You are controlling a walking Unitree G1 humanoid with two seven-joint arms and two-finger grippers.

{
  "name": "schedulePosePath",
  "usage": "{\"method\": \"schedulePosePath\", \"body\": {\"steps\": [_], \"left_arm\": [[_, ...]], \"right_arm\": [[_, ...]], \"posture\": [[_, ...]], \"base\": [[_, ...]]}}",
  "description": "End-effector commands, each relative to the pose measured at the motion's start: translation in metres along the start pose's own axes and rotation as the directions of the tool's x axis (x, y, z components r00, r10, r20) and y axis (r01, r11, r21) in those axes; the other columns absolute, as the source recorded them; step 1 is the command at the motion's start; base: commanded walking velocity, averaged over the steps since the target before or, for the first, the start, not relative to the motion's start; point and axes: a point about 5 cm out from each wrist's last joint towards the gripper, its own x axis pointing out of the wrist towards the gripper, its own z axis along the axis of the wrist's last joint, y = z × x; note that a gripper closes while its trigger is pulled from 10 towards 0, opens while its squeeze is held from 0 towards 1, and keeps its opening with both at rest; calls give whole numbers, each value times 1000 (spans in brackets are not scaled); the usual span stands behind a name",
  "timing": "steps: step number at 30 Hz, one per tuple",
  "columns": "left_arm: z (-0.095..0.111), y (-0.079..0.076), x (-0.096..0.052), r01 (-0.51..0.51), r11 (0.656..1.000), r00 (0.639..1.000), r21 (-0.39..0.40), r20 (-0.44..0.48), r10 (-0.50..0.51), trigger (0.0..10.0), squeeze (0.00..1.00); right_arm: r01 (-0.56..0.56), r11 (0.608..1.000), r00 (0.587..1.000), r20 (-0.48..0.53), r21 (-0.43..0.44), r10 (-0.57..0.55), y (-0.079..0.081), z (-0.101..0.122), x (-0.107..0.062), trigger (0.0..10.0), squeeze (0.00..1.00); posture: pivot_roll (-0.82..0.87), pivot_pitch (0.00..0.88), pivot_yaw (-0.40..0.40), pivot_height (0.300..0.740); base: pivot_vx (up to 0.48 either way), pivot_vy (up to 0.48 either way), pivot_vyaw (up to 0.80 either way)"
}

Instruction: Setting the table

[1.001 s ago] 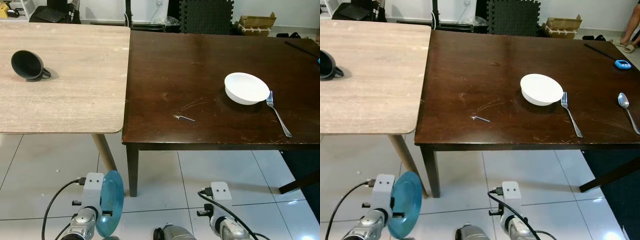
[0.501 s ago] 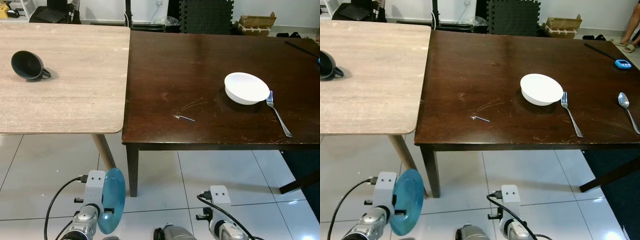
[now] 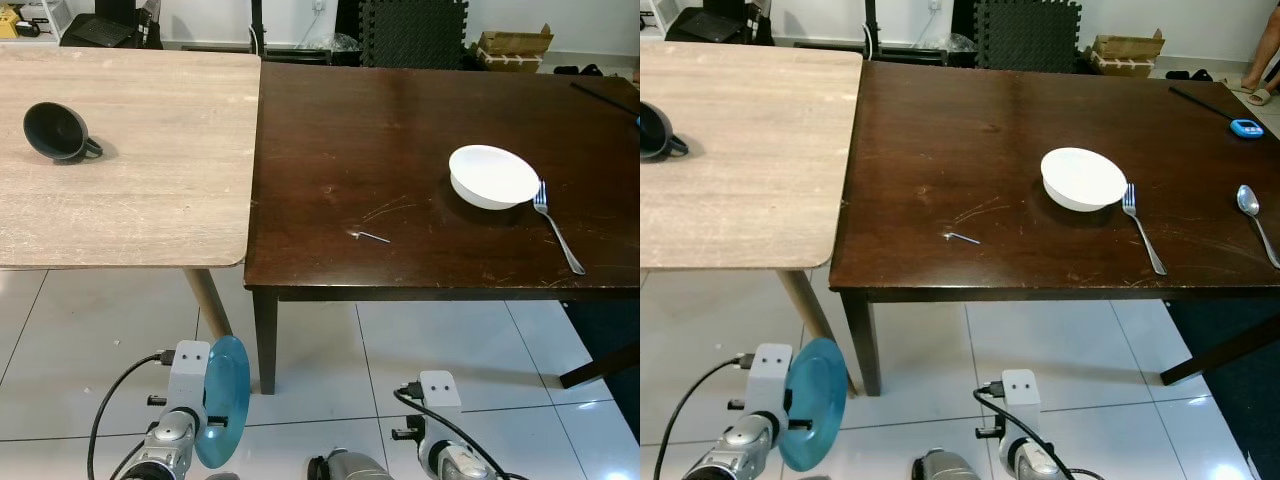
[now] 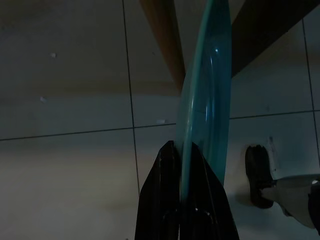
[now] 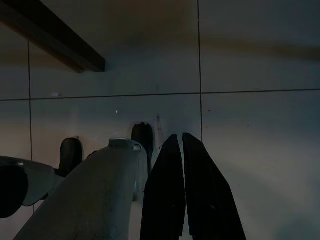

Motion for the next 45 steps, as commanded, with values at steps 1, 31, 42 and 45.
{"method": "schedulePosePath", "body": {"steps": [1,31,42,45], "left_arm": [[-2,0,0,3,1000,1000,9,-16,-3,10000,0],[-4,5,-1,-4,1000,1000,16,-18,4,10000,0],[-3,6,0,-5,1000,1000,17,-17,5,10000,0],[-3,6,0,-5,1000,1000,17,-17,5,10000,0]], "right_arm": [[11,1000,1000,-15,15,-10,-1,-4,-1,10000,0],[6,1000,1000,-17,22,-6,2,-5,-1,10000,0],[6,1000,1000,-18,26,-5,3,-6,-1,10000,0],[5,1000,1000,-17,25,-5,3,-5,-1,10000,0]], "posture": [[52,23,3,740],[60,22,9,740],[62,21,10,740],[62,21,10,740]], "base": [[0,0,0],[0,0,0],[0,0,0],[0,0,0]]}}
